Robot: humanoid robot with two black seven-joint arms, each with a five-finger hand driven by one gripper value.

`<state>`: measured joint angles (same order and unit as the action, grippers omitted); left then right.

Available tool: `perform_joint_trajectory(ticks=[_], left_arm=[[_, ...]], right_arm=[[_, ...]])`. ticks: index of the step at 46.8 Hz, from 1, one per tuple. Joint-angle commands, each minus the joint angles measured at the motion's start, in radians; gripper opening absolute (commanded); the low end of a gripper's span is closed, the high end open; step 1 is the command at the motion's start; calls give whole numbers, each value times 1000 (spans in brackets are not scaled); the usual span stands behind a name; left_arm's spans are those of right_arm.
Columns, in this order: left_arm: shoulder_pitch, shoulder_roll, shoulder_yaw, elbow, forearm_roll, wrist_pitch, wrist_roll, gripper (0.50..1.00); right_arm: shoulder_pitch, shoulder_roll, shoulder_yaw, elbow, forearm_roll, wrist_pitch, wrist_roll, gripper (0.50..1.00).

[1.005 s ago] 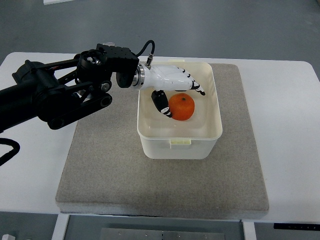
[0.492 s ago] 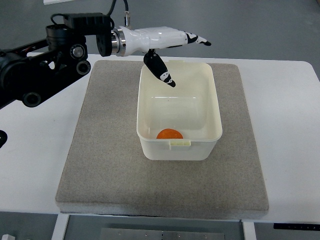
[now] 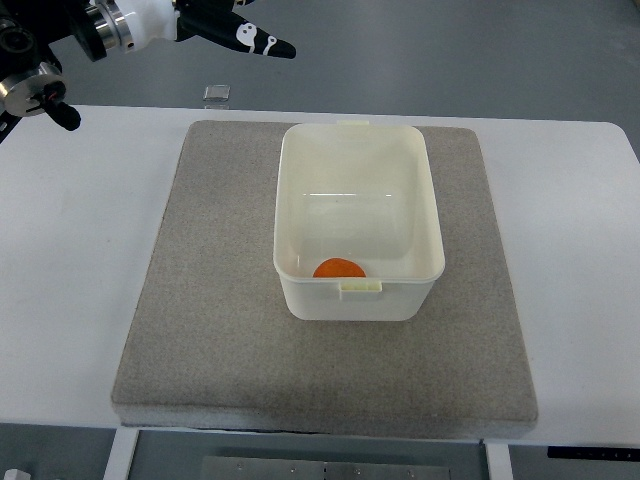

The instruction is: Put orange in box with left hand

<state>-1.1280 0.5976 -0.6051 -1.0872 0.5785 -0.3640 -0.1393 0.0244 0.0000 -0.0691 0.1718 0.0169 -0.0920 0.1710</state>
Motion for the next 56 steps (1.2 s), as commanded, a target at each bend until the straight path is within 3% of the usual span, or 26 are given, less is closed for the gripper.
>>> perform_joint_trajectory(ticks=[1, 19, 35, 43, 56], left_arm=[[23, 13, 1, 38, -95, -7, 0, 994], [119, -4, -1, 240, -422, -41, 9, 994], [180, -70, -9, 420, -848, -153, 220, 996], [186, -110, -13, 480, -875, -196, 239, 996], [200, -110, -13, 501, -875, -200, 270, 996]], right_arm=[[0, 0, 0, 0, 0, 0, -1, 932], [0, 0, 0, 0, 0, 0, 1, 932], [0, 0, 0, 0, 0, 0, 1, 932], [0, 0, 0, 0, 0, 0, 1, 930], [0, 0, 0, 0, 0, 3, 1, 932]])
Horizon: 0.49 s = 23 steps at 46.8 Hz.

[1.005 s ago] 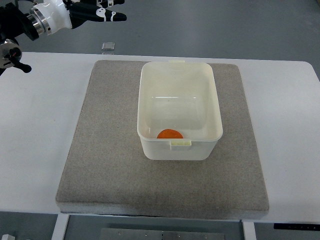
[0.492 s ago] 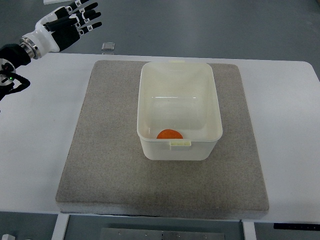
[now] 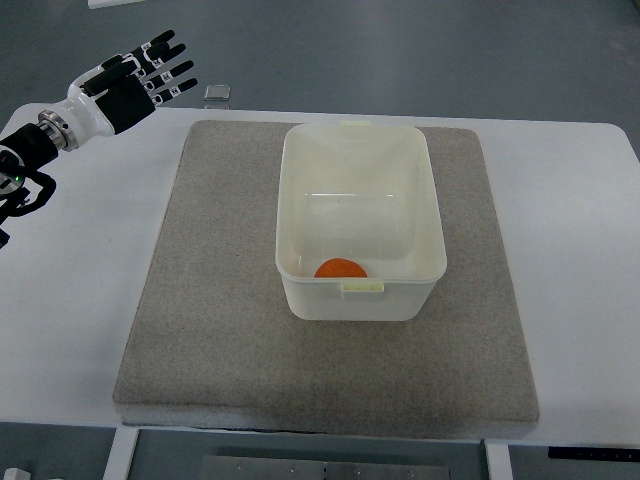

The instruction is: Put orange in box with left hand

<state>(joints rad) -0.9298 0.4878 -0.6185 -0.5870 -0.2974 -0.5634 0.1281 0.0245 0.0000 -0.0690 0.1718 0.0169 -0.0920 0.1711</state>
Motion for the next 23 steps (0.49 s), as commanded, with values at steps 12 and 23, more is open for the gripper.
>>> perform_joint_trajectory(ticks=[12, 23], left_arm=[[14, 8, -15, 3, 0, -16, 2, 996], [20, 6, -24, 1, 1, -20, 2, 996]], right_arm=[[-1, 0, 3, 9, 5, 5, -1, 932], [-1, 0, 5, 18, 5, 5, -1, 932]])
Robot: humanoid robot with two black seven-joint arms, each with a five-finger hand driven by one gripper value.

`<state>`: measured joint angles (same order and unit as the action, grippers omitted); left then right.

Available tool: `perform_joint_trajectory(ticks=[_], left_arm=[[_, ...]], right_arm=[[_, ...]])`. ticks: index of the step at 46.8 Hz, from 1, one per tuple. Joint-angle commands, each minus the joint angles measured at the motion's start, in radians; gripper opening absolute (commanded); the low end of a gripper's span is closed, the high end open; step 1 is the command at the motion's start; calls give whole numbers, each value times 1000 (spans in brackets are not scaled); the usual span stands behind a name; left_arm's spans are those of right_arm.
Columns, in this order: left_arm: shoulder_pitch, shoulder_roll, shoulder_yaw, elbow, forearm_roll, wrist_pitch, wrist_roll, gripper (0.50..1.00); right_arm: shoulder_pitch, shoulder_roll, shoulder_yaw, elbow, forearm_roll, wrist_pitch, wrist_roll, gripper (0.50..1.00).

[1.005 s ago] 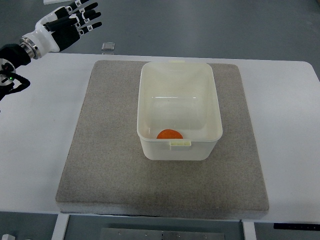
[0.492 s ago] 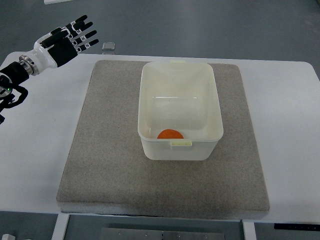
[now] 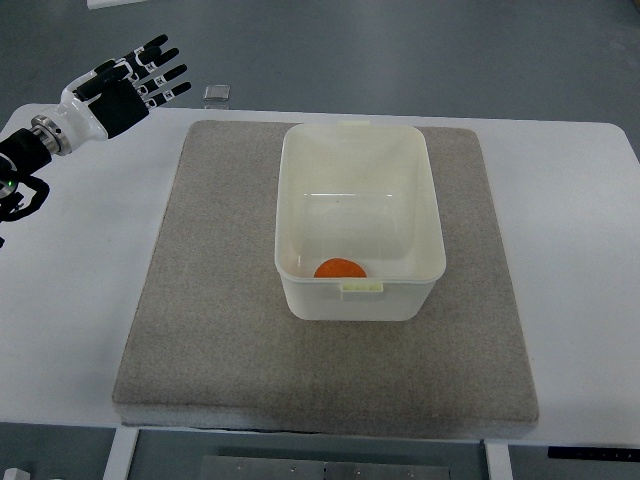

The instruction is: Put orange in box with left hand

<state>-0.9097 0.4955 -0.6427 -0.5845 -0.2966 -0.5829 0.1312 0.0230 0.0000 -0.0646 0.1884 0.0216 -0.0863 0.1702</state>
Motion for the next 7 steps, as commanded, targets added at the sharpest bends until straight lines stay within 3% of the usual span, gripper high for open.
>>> perform_joint_trajectory(ticks=[1, 7], left_arm=[[0, -3, 0, -1, 1, 0, -1, 996], [-1, -5, 0, -3, 1, 0, -1, 996]], right_arm=[[0, 0, 0, 2, -2, -1, 0, 932], [0, 0, -3, 0, -5, -7, 0, 932]])
